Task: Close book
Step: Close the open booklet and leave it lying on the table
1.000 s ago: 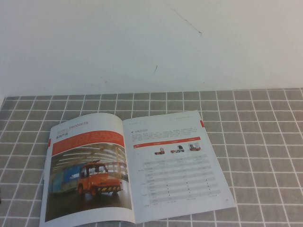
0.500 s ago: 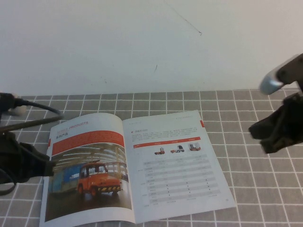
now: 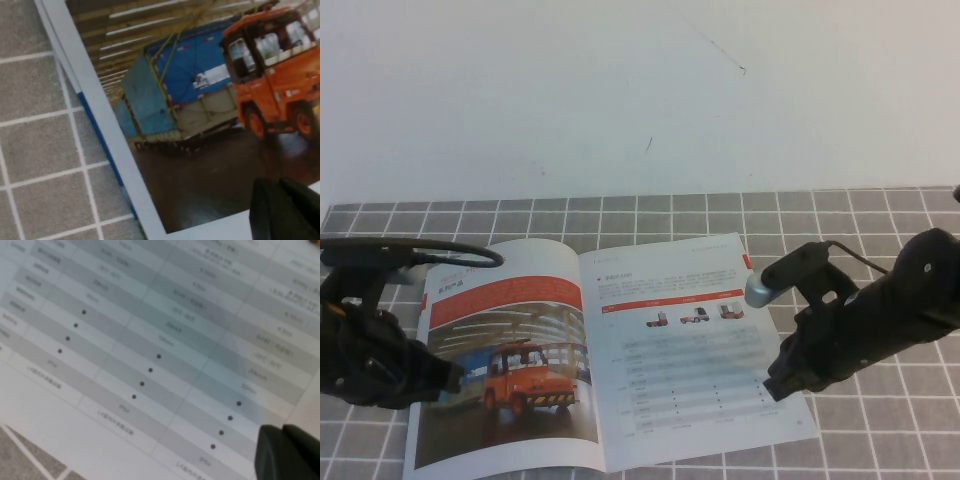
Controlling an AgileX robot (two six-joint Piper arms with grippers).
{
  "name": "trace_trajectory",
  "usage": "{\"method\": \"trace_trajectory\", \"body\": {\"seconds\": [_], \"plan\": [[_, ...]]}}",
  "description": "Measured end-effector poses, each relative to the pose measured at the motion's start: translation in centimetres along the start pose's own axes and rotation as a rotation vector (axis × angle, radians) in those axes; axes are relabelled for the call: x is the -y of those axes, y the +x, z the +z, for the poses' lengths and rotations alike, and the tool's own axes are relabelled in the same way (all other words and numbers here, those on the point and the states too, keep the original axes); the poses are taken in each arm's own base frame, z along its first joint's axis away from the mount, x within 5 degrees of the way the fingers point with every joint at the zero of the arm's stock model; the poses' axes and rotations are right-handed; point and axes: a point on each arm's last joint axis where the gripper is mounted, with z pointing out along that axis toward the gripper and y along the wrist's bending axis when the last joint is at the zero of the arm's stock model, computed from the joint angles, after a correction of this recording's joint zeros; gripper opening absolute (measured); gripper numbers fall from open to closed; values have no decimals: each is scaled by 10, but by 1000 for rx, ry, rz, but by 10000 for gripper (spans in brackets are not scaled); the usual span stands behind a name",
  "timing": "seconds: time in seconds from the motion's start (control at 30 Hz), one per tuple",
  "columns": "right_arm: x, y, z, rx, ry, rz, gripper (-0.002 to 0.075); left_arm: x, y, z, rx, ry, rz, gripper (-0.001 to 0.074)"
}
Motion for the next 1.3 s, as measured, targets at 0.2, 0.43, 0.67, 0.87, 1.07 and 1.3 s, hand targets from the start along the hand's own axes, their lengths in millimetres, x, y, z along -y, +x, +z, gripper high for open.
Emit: {"method": "trace_trajectory", "body": {"seconds": [0.2, 0.43, 0.67, 0.87, 1.07, 1.3], "plan": [[2, 6, 15, -48, -16, 14, -3, -26, -2, 3, 9, -95, -114, -4], [2, 6, 21, -72, -39, 22, -3, -54, -1, 20, -26, -127, -228, -4], [2, 7, 21, -79, -48, 27, -3, -64, -3, 47, -51, -134, -284, -3], [2, 6, 21, -80, -52, 27, -3, -70, 0, 68, -102, -142, -294, -3], [2, 5, 21, -80, -53, 26, -3, -75, 2, 82, -128, -148, -308, -3], [2, 6, 22, -84, -57, 27, -3, -68, 0, 86, -134, -125, -321, -3]]}}
